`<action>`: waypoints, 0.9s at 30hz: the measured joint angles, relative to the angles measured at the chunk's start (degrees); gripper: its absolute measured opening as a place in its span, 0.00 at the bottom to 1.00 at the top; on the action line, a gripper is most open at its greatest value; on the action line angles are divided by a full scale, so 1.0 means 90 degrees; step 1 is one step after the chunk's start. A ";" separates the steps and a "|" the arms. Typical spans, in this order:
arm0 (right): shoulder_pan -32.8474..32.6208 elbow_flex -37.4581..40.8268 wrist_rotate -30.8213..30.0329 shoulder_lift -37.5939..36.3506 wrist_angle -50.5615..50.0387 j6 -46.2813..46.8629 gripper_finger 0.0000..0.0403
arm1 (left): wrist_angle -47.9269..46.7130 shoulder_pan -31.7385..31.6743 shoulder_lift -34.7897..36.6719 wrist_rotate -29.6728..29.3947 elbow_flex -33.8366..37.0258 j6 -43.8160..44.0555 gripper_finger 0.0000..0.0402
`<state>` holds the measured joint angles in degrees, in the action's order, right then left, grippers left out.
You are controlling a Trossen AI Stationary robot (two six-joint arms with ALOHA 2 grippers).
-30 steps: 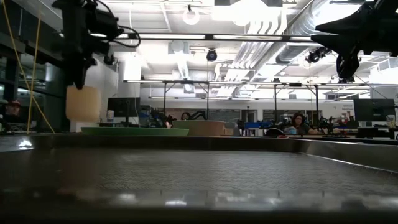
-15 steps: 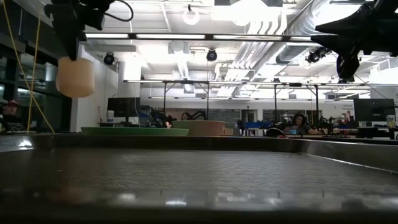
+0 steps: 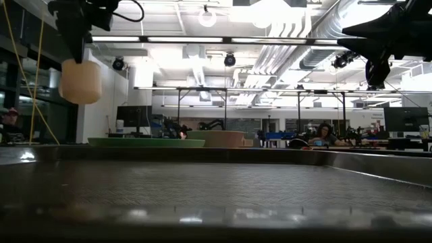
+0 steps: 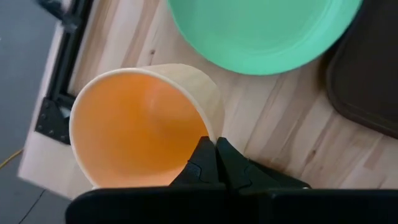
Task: Set up tray
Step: Put the light orange cup on the brown serving tray
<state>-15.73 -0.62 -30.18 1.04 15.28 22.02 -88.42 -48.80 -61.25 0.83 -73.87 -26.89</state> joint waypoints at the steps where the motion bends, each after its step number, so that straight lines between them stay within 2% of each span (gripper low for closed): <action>1: -0.0002 0.0000 -0.0013 -0.0001 -0.0002 0.0000 0.18 | -0.0002 0.0097 0.0000 0.0040 0.0000 0.0062 0.03; 27: 0.0000 0.0000 -0.0038 0.0002 -0.0002 -0.0002 0.18 | 0.0090 0.3454 -0.0150 -0.0324 0.0000 0.2971 0.03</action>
<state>-15.73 -0.62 -30.52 1.06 15.27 22.00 -87.62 -17.72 -62.60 -2.09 -73.87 -0.15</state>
